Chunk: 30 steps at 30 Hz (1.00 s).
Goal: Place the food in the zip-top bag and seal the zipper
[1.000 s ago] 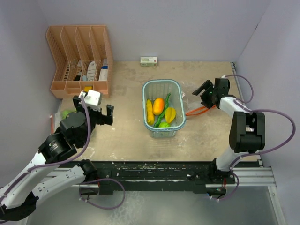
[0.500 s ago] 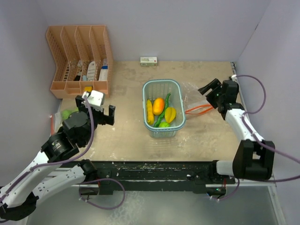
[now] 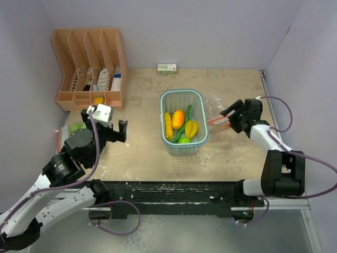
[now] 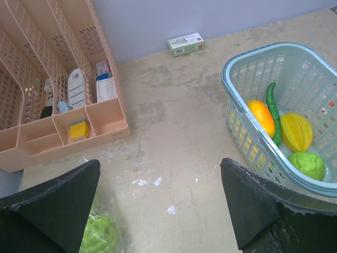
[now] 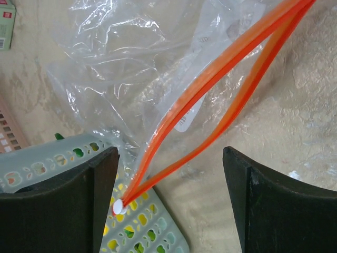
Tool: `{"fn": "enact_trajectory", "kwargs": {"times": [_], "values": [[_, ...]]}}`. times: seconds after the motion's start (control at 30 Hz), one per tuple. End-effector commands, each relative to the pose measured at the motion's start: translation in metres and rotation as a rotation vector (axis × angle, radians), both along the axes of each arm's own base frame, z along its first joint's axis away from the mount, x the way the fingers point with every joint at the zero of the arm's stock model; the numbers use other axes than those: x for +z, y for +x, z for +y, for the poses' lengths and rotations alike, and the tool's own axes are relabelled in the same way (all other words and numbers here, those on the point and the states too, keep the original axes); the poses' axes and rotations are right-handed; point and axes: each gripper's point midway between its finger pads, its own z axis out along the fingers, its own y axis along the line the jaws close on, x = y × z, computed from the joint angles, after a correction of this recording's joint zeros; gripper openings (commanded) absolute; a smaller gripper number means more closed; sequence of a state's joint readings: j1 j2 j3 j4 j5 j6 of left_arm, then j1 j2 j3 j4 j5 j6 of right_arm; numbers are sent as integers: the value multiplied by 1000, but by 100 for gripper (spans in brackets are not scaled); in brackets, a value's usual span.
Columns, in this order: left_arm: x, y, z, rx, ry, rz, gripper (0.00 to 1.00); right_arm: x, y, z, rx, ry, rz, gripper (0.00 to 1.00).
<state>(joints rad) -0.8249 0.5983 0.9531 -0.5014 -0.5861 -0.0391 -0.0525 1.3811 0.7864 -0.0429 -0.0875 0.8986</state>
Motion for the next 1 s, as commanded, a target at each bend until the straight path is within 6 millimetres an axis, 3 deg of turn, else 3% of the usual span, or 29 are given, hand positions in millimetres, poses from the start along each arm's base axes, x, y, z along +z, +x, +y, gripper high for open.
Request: {"fn": "enact_trajectory", "kwargs": {"times": [0.0, 0.13, 0.27, 0.4, 0.5, 0.63, 0.8, 0.9, 0.97], "values": [[5, 4, -6, -14, -5, -19, 99, 14, 14, -6, -57, 3, -65, 82], [2, 5, -8, -16, 7, -10, 99, 10, 29, -13, -84, -21, -71, 81], [0, 6, -9, -22, 19, -3, 99, -15, 40, -18, -102, -34, -18, 79], [1, 4, -9, -28, 23, 3, 99, -22, 52, -22, -131, -33, -59, 65], [3, 2, -8, -37, 26, -1, 99, -11, 59, -28, -176, -37, -140, 60], [7, -1, -11, -72, 29, -14, 99, 4, 69, -31, -176, -56, -188, 43], [7, -1, -16, -99, 39, -4, 99, 7, 75, -34, -155, -92, -200, 0], [10, -4, -29, -165, 28, 2, 99, 30, 69, -41, -168, -141, -255, 0], [17, -8, -44, -251, 18, -5, 99, 65, 60, -47, -157, -217, -328, 0]]}}
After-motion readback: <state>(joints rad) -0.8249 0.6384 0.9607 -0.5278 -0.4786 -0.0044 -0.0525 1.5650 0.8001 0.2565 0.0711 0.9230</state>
